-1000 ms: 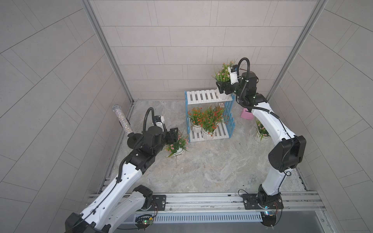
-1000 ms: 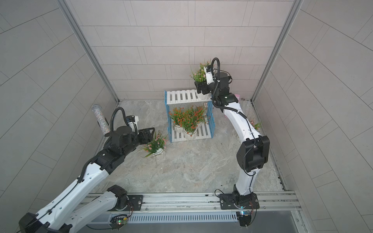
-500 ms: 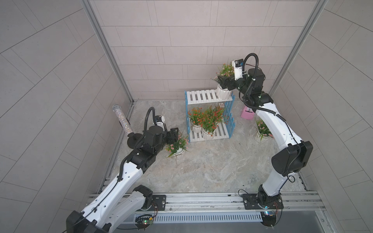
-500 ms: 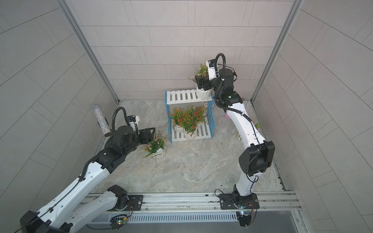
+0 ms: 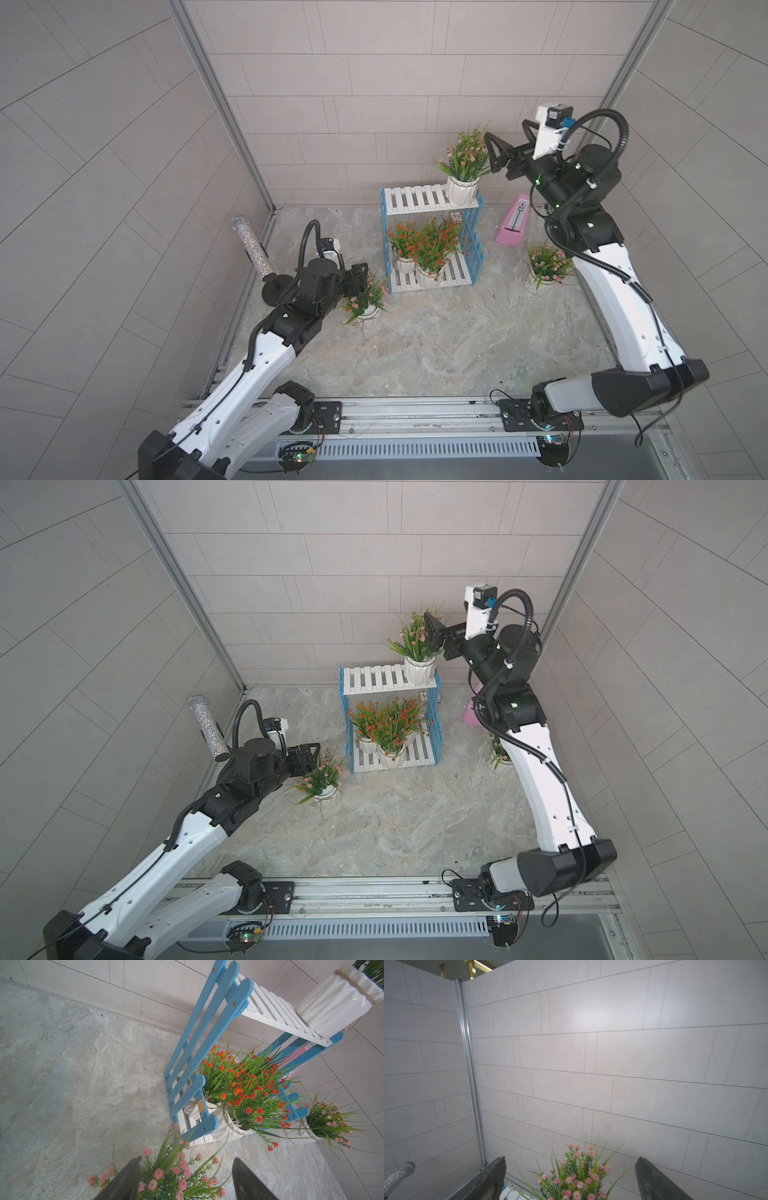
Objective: Place the baby's breath potted plants on the rack by color
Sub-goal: Move the baby's breath potted plant to the center of the board.
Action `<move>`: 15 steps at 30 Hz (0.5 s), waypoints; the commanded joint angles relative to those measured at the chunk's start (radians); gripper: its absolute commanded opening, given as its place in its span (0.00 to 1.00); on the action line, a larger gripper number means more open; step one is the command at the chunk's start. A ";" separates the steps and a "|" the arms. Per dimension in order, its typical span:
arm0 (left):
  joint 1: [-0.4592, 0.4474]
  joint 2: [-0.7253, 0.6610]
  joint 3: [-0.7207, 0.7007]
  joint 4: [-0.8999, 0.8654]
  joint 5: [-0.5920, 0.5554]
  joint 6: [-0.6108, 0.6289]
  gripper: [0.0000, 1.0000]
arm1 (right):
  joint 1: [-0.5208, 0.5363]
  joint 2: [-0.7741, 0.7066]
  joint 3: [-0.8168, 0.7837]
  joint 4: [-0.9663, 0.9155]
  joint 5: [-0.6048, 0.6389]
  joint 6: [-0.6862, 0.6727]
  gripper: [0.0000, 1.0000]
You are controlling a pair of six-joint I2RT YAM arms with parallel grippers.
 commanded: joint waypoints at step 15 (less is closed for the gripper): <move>-0.163 0.004 -0.030 0.063 -0.128 0.035 0.73 | -0.118 -0.272 -0.473 -0.475 0.467 0.188 0.99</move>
